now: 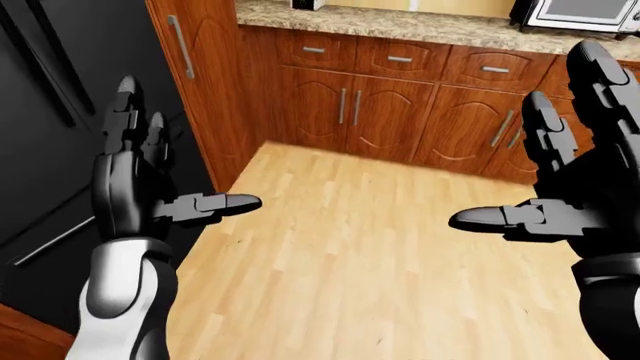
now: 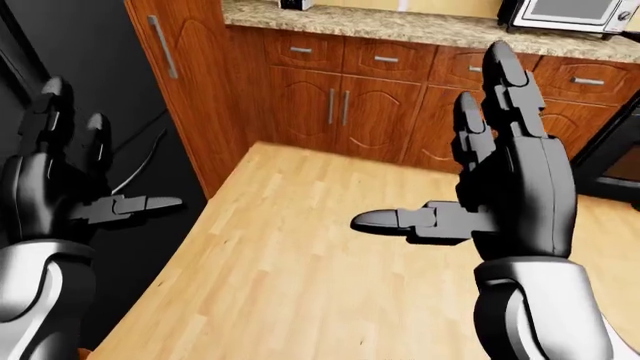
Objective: Navigate to the stove.
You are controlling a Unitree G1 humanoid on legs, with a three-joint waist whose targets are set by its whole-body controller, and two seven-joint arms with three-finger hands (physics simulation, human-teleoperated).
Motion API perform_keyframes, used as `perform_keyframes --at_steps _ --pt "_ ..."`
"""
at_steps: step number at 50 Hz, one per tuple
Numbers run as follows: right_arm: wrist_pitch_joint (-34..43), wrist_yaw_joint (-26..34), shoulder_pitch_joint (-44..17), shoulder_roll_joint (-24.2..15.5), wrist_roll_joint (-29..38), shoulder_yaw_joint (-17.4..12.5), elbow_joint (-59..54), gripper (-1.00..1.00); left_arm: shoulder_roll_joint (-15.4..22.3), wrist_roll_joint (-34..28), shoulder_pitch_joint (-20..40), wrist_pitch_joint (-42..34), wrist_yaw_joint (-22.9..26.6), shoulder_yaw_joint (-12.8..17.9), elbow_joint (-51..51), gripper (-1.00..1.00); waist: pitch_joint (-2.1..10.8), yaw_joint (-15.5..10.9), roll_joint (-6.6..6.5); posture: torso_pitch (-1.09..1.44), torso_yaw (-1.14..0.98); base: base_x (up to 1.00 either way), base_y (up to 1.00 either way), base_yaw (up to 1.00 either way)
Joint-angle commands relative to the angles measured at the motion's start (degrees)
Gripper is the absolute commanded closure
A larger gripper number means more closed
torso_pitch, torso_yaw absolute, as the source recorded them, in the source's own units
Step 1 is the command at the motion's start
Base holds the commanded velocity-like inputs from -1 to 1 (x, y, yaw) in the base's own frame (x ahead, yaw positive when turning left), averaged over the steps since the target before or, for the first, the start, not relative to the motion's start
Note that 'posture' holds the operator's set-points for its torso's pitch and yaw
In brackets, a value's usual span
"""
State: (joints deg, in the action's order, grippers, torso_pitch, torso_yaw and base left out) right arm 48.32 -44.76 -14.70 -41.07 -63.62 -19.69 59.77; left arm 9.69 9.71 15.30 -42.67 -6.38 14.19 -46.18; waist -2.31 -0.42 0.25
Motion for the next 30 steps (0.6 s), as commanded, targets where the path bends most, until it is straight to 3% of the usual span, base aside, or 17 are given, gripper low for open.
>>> perform_keyframes --at_steps 1,4,6,7,8,10,16,18,19,20,22,24,27,30 --pt "-0.97 0.31 -0.79 -0.34 1.56 -1.14 0.23 -1.0 0.15 -0.08 1.05 2.16 0.29 -0.44 -1.34 -1.0 0.5 0.08 -0.19 0.0 0.0 0.0 0.0 -0.3" --pt "-0.56 0.75 -0.86 0.08 1.77 -1.46 0.23 -1.0 0.03 -0.3 1.1 2.01 0.37 -0.67 -1.44 -1.0 0.61 -0.09 2.45 0.0 0.0 0.0 0.0 -0.31" --pt "-0.54 0.39 -1.15 -0.25 1.33 -1.45 0.23 -1.0 -0.23 -0.59 0.97 2.01 0.39 -1.31 -1.57 -1.0 1.73 0.14 6.47 0.0 0.0 0.0 0.0 -0.31" --pt "-0.58 0.39 -1.11 -0.28 1.27 -1.42 0.23 -1.0 -0.27 -0.48 1.09 1.79 0.48 -1.13 -1.65 -1.0 0.56 0.76 3.79 0.0 0.0 0.0 0.0 -0.31" --pt "-0.52 0.19 -1.18 -0.45 0.9 -1.59 0.23 -1.0 -0.24 -0.4 1.19 1.72 0.53 -0.9 -1.59 -1.0 0.76 0.36 4.66 0.0 0.0 0.0 0.0 -0.3" --pt "-0.46 0.22 -1.19 -0.37 0.91 -1.65 0.23 -1.0 -0.3 -0.56 1.12 2.07 0.6 -1.1 -1.33 -1.0 1.04 0.84 3.63 0.0 0.0 0.0 0.0 -0.32" --pt "-0.07 0.46 -1.19 0.2 1.7 -1.48 0.23 -1.0 -0.32 -0.52 1.12 1.59 0.73 -0.96 -1.72 -1.0 -0.32 0.44 0.03 0.0 0.0 0.0 0.0 -0.33" --pt "-0.22 0.6 -1.08 0.23 1.85 -1.5 0.23 -1.0 -0.42 -0.65 0.93 1.87 0.77 -1.14 -1.6 -1.0 0.02 0.45 -2.53 0.0 0.0 0.0 0.0 -0.33" --pt "-0.28 0.89 -0.88 0.43 2.29 -1.34 0.23 -1.0 -0.45 -0.66 0.91 1.96 0.82 -1.13 -1.49 -1.0 0.9 0.31 -4.69 0.0 0.0 0.0 0.0 -0.33" --pt "-0.27 0.89 -0.85 0.42 2.21 -1.4 0.23 -1.0 -0.59 -0.54 0.76 2.18 0.86 -1.05 -1.31 -1.0 0.51 -0.25 -2.37 0.0 0.0 0.0 0.0 -0.33" --pt "-0.34 0.4 -1.0 -0.09 1.17 -1.98 0.23 -1.0 -0.54 -0.63 0.8 2.18 0.77 -1.04 -1.36 -1.0 0.45 0.07 -2.97 0.0 0.0 0.0 0.0 -0.32" --pt "-0.75 0.56 -0.71 0.0 1.85 -1.4 0.23 -1.0 -0.56 -0.59 0.73 2.05 0.74 -1.03 -1.55 -1.0 1.03 0.15 -2.18 0.0 0.0 0.0 0.0 -0.33" --pt "-0.9 0.43 -0.58 -0.24 1.75 -1.45 0.23 -1.0 -0.57 -0.54 0.61 1.97 0.75 -1.04 -1.82 -1.0 0.56 0.08 -0.73 0.0 0.0 0.0 0.0 -0.32" --pt "-1.19 0.52 -0.29 -0.2 2.19 -1.08 0.23 -1.0 -0.57 -0.56 0.44 2.44 0.85 -0.99 -1.51 -1.0 0.5 -0.1 1.59 0.0 0.0 0.0 0.0 -0.32"
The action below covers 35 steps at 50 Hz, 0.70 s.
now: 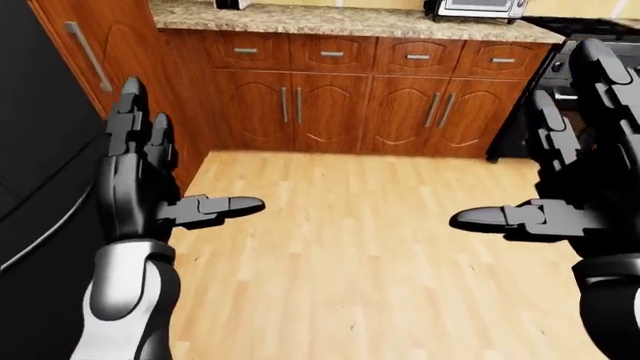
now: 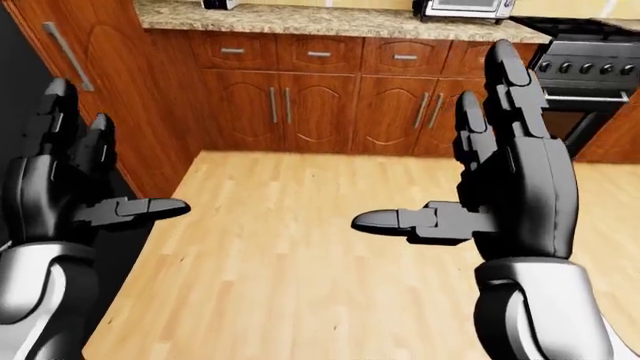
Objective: Navigate to the stove.
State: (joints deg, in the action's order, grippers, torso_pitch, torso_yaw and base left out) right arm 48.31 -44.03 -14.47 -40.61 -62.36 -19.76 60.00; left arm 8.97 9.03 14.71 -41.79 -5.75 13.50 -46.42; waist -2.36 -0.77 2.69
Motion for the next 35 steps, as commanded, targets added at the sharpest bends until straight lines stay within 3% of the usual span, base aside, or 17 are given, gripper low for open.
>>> perform_keyframes --at_steps 1,2,3,4,5,7,8,11,14,15,21,22,24,28,32,34,35 --pt "-1.15 -0.23 -0.56 -0.68 0.92 -1.05 0.0 -1.0 0.14 0.06 0.96 1.68 0.25 -0.35 -1.2 -1.0 0.67 0.23 0.34 0.0 0.0 0.0 0.0 -0.33" --pt "-1.12 -0.21 -0.56 -0.69 0.88 -1.16 0.0 -1.0 0.14 0.17 1.07 1.29 0.22 -0.3 -1.43 -1.0 1.17 0.26 2.22 0.0 0.0 0.0 0.0 -0.33" --pt "-1.23 -0.42 -0.7 -0.83 0.47 -1.29 0.0 -1.0 0.08 0.31 1.18 1.03 0.17 -0.3 -1.48 -1.0 1.52 0.23 2.51 0.0 0.0 0.0 0.0 -0.31" --pt "-1.18 -0.6 -0.86 -0.89 0.58 -1.17 0.0 -1.0 0.09 0.29 1.33 0.82 0.07 -0.43 -1.59 -1.0 0.66 0.95 1.57 0.0 0.0 0.0 0.0 -0.33" --pt "-1.09 -0.42 -0.77 -0.6 1.08 -1.17 0.0 -1.0 0.15 0.24 1.33 0.74 0.08 -0.49 -1.72 -1.0 0.61 0.65 1.97 0.0 0.0 0.0 0.0 -0.32" --pt "-0.74 -0.66 -1.1 -0.53 0.7 -1.68 0.0 -1.0 0.14 0.2 1.32 0.84 0.14 -0.5 -1.65 -1.0 0.74 0.88 0.8 0.0 0.0 0.0 0.0 -0.17" --pt "-0.68 -0.22 -1.06 -0.08 1.25 -1.57 0.0 -1.0 0.11 0.12 1.31 0.91 0.14 -0.6 -1.59 -1.0 -0.12 0.56 0.35 0.0 0.0 0.0 -0.03 0.0" --pt "-0.34 0.23 -1.25 0.65 1.78 -1.34 0.0 -1.0 0.07 0.08 1.36 0.65 0.18 -0.71 -1.79 -1.0 -0.66 0.99 -0.83 0.0 0.0 0.0 0.0 0.0" --pt "-0.03 0.22 -1.38 0.75 1.87 -1.0 0.0 -1.0 0.11 0.0 1.55 0.28 0.21 -0.79 -1.98 -1.0 0.46 1.65 -3.25 0.0 0.0 0.0 0.0 0.0" --pt "0.11 0.37 -1.37 0.72 2.17 -0.74 0.0 -1.0 0.09 -0.06 1.54 0.32 0.24 -0.81 -1.96 -1.0 -0.03 1.11 -1.96 0.0 0.0 0.0 0.0 0.0" --pt "-0.54 1.63 -0.55 0.83 3.72 0.66 0.0 -1.0 -0.02 -0.24 1.3 0.81 0.4 -0.8 -1.68 -1.0 0.62 0.33 -0.68 0.0 0.0 0.0 0.0 0.0" --pt "-0.55 1.44 -0.57 0.62 3.27 0.54 0.0 -1.0 -0.06 -0.25 1.25 0.94 0.41 -0.75 -1.61 -1.0 1.67 0.39 -0.96 0.0 0.0 0.0 -0.14 0.0" --pt "-0.54 1.41 -0.46 0.68 3.4 0.59 0.0 -1.0 -0.07 -0.27 1.18 1.2 0.48 -0.71 -1.4 -1.0 1.19 0.39 -1.99 0.0 0.0 0.0 -0.16 0.0" --pt "-0.25 1.18 -0.61 0.7 3.11 0.28 0.0 -1.0 0.05 -0.05 1.41 0.84 0.33 -0.46 -1.58 -1.0 1.96 0.23 -3.03 0.0 0.0 0.0 -0.22 0.0" --pt "-0.09 1.57 -0.48 1.14 3.69 0.28 0.0 -1.0 0.06 -0.16 1.28 1.28 0.33 -0.59 -1.25 -1.0 1.08 -0.03 -2.09 0.0 0.0 0.0 -0.28 0.0" --pt "-0.29 1.13 -0.46 0.75 3.02 0.05 0.0 -1.0 0.07 -0.04 1.26 0.81 0.27 -0.48 -1.75 -1.0 1.05 -0.2 -0.3 0.0 0.0 0.0 -0.33 0.0" --pt "-0.45 0.93 -0.42 0.61 2.93 0.22 0.0 -1.0 0.07 -0.12 1.14 1.12 0.34 -0.53 -1.57 -1.0 1.49 -0.22 1.47 0.0 0.0 0.0 -0.35 0.0"
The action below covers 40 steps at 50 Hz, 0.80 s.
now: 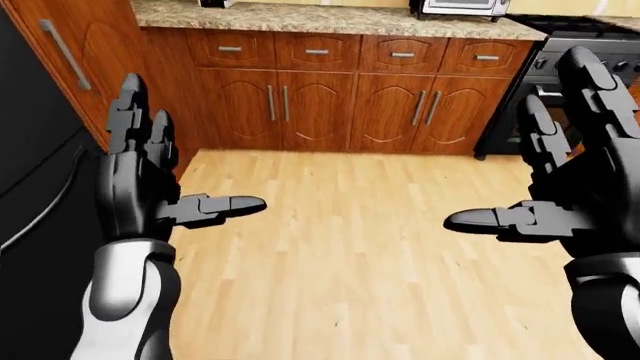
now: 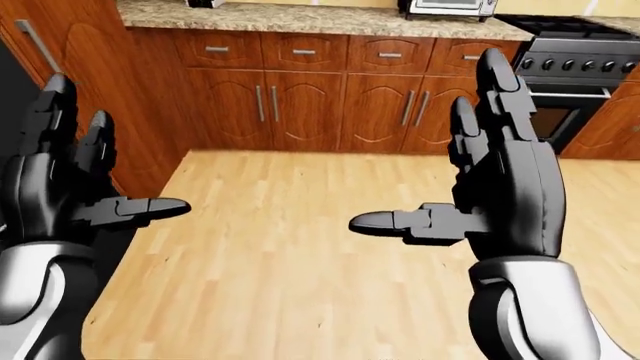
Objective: Navigate to the stove.
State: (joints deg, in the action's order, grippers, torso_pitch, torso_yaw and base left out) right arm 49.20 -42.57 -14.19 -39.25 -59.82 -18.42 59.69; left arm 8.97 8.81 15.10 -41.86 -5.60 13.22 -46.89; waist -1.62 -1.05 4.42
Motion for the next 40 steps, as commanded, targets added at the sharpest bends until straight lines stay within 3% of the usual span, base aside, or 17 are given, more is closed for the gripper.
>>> perform_keyframes --at_steps 1,2,4,11,14,15,16,19,22,24,25,26,27,28,36,39,40 --pt "-1.44 -0.56 -0.63 -0.79 0.46 -1.0 0.31 -1.0 0.0 0.08 0.67 1.34 0.21 -0.27 -1.01 -1.0 1.26 0.31 2.23 0.0 0.0 0.0 -0.34 0.0" --pt "-1.38 -0.39 -0.57 -0.62 0.73 -1.04 0.31 -1.0 -0.01 -0.03 0.55 1.55 0.28 -0.39 -0.91 -1.0 0.09 0.62 -0.75 0.0 0.0 0.0 -0.35 0.0" --pt "-1.14 -0.77 -0.8 -0.77 -0.09 -1.63 0.31 -1.0 -0.03 -0.12 0.62 1.38 0.27 -0.45 -1.02 -1.0 -0.14 0.55 -0.21 0.0 0.0 0.0 -0.35 0.0" --pt "-0.31 -0.37 -1.37 0.03 0.37 -1.79 0.31 -1.0 0.01 -0.34 0.97 1.61 0.42 -0.45 -0.46 -1.0 -1.0 -0.03 -4.09 0.0 0.0 0.0 -0.36 0.0" --pt "0.03 -0.4 -1.62 0.11 0.24 -1.91 0.31 -1.0 0.03 -0.42 1.13 1.27 0.38 -0.65 -0.68 -1.0 0.18 0.1 -6.57 0.0 0.0 0.0 -0.36 0.0" --pt "0.17 -0.27 -1.65 0.23 0.42 -1.85 0.31 -1.0 0.02 -0.45 1.16 1.31 0.4 -0.67 -0.55 -1.0 -0.17 -0.59 -5.65 0.0 0.0 0.0 -0.36 0.0" --pt "0.25 -0.19 -1.71 0.32 0.5 -1.85 0.31 -1.0 0.0 -0.47 1.16 1.4 0.43 -0.67 -0.45 -1.0 -0.22 -0.09 -6.47 0.0 0.0 0.0 -0.36 0.0" --pt "-0.12 0.03 -1.48 0.38 0.92 -1.71 0.31 -1.0 -0.11 -0.57 0.75 1.8 0.57 -0.7 -0.35 -1.0 0.8 -0.01 -6.31 0.0 0.0 0.0 -0.36 0.0" --pt "-0.43 -0.06 -1.25 0.22 0.87 -1.75 0.31 -1.0 -0.21 -0.58 0.65 2.02 0.66 -0.61 -0.23 -1.0 -0.01 -0.19 -4.56 0.0 0.0 0.0 -0.35 0.0" --pt "-0.65 -0.3 -1.17 -0.01 0.58 -1.69 0.31 -1.0 -0.18 -0.57 0.62 1.77 0.6 -0.58 -0.55 -1.0 0.0 -0.34 -2.33 0.0 0.0 0.0 -0.34 0.0" --pt "-0.78 -0.29 -1.05 -0.02 0.68 -1.61 0.31 -1.0 -0.2 -0.59 0.54 1.9 0.63 -0.59 -0.46 -1.0 0.52 -0.33 -0.32 0.0 0.0 0.0 -0.33 0.0" --pt "-0.8 -0.31 -1.02 -0.03 0.72 -1.58 0.31 -1.0 -0.21 -0.61 0.5 1.97 0.64 -0.6 -0.42 -1.0 1.19 0.03 2.96 0.0 0.0 0.0 -0.35 0.0" --pt "-0.9 -0.19 -0.92 0.05 0.94 -1.48 0.31 -1.0 -0.22 -0.62 0.48 2.1 0.68 -0.58 -0.31 -1.0 -0.05 0.3 0.01 0.0 0.0 0.0 -0.34 0.0" --pt "-0.94 -0.2 -0.94 0.05 0.92 -1.45 0.31 -1.0 -0.23 -0.63 0.48 2.07 0.67 -0.6 -0.31 -1.0 -0.24 0.15 0.47 0.0 0.0 0.0 -0.34 0.0" --pt "-0.7 -0.32 -0.87 -0.05 0.56 -1.91 0.31 -1.0 -0.25 -0.67 0.62 1.68 0.56 -0.63 -0.61 -1.0 -1.06 0.1 -4.0 0.0 0.0 0.0 -0.34 0.0" --pt "-0.57 -0.31 -0.95 0.01 0.6 -1.98 0.31 -1.0 -0.31 -0.79 0.42 1.89 0.64 -0.77 -0.56 -1.0 0.02 0.06 -7.67 0.0 0.0 0.0 -0.34 0.0" --pt "-0.6 -0.73 -1.09 -0.36 -0.08 -2.17 0.31 -1.0 -0.27 -0.73 0.51 1.72 0.69 -0.7 -0.64 -1.0 -0.37 -0.6 -5.62 0.0 0.0 0.0 -0.34 0.0"
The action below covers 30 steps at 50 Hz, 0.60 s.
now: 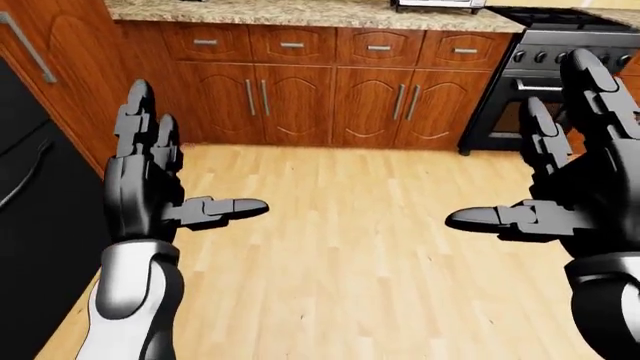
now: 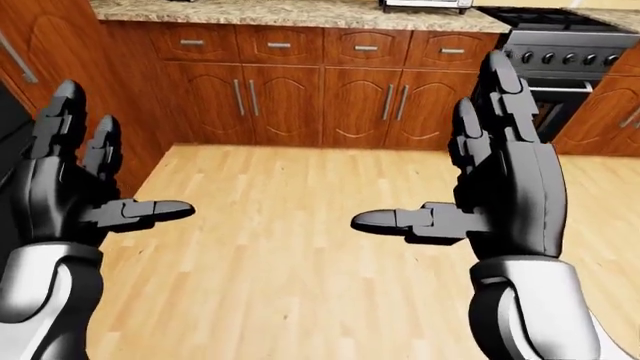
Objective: Navigate to the stove.
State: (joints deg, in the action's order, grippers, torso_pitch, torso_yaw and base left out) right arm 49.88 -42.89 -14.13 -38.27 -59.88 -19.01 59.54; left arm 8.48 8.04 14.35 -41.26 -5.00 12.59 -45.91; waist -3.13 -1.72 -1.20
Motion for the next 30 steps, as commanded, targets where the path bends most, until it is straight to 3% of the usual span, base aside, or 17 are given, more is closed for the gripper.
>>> perform_keyframes --at_steps 1,4,8,10,11,12,13,21,24,26,28,30 --pt "-1.41 -0.6 -1.13 -1.52 -0.17 -1.53 0.46 -1.0 0.2 0.0 1.19 1.34 0.15 -0.1 -1.42 -1.0 1.34 0.46 -0.88 0.0 0.0 0.0 -0.34 0.0" --pt "-1.43 -0.42 -1.14 -1.28 0.27 -1.25 0.46 -1.0 0.03 -0.22 0.88 2.15 0.38 -0.33 -0.79 -1.0 2.28 0.54 -0.75 0.0 0.0 0.0 -0.34 0.0" --pt "-1.26 -0.42 -1.37 -1.18 0.09 -1.31 0.46 -1.0 0.08 -0.31 1.04 1.6 0.34 -0.46 -1.22 -1.0 1.36 0.4 1.61 0.0 0.0 0.0 -0.34 0.0" --pt "-1.02 -0.44 -1.56 -1.12 -0.02 -1.4 0.46 -1.0 -0.01 -0.32 1.18 1.27 0.33 -0.55 -1.39 -1.0 1.6 0.29 4.38 0.0 0.0 0.0 -0.3 0.0" --pt "-1.01 -0.4 -1.61 -1.04 0.03 -1.38 0.46 -1.0 0.06 -0.37 1.27 1.24 0.4 -0.57 -1.37 -1.0 2.37 0.47 7.34 0.0 0.0 0.0 -0.27 0.0" --pt "-0.91 -0.39 -1.62 -0.98 0.15 -1.37 0.46 -1.0 0.09 -0.45 1.29 1.34 0.48 -0.56 -1.25 -1.0 2.24 0.71 6.76 0.0 0.0 0.0 -0.26 0.0" --pt "-0.95 -0.25 -1.56 -0.88 0.19 -1.47 0.46 -1.0 -0.01 -0.49 1.15 1.74 0.57 -0.57 -0.91 -1.0 1.32 0.82 6.0 0.0 0.0 0.0 -0.23 0.0" --pt "-1.54 -0.64 -1.23 -1.22 -0.46 -1.97 0.46 -1.0 0.03 -0.32 1.13 1.42 0.5 -0.26 -1.28 -1.0 0.49 0.81 2.38 0.0 0.0 0.0 -0.25 0.0" --pt "-1.51 -0.76 -1.31 -0.78 -0.58 -2.08 0.46 -1.0 0.02 -0.38 0.99 2.0 0.62 -0.26 -0.87 -1.0 0.85 0.72 0.98 0.0 0.0 0.0 -0.16 0.0" --pt "-1.67 -0.52 -1.14 -0.72 -0.19 -1.86 0.46 -1.0 0.06 -0.23 1.11 1.54 0.54 -0.12 -1.21 -1.0 1.54 0.74 -0.98 0.0 0.0 0.0 -0.15 0.0" --pt "-1.96 -0.52 -0.92 -0.87 -0.19 -1.86 0.46 -1.0 0.06 -0.26 0.91 1.91 0.57 -0.08 -1.03 -1.0 1.52 0.33 0.05 0.0 0.0 0.0 -0.15 0.0" --pt "-2.11 -0.56 -0.79 -0.93 -0.19 -1.81 0.46 -1.0 0.04 -0.22 0.78 1.9 0.57 -0.1 -1.14 -1.0 1.66 0.83 -0.7 0.0 0.0 0.0 -0.16 0.0"
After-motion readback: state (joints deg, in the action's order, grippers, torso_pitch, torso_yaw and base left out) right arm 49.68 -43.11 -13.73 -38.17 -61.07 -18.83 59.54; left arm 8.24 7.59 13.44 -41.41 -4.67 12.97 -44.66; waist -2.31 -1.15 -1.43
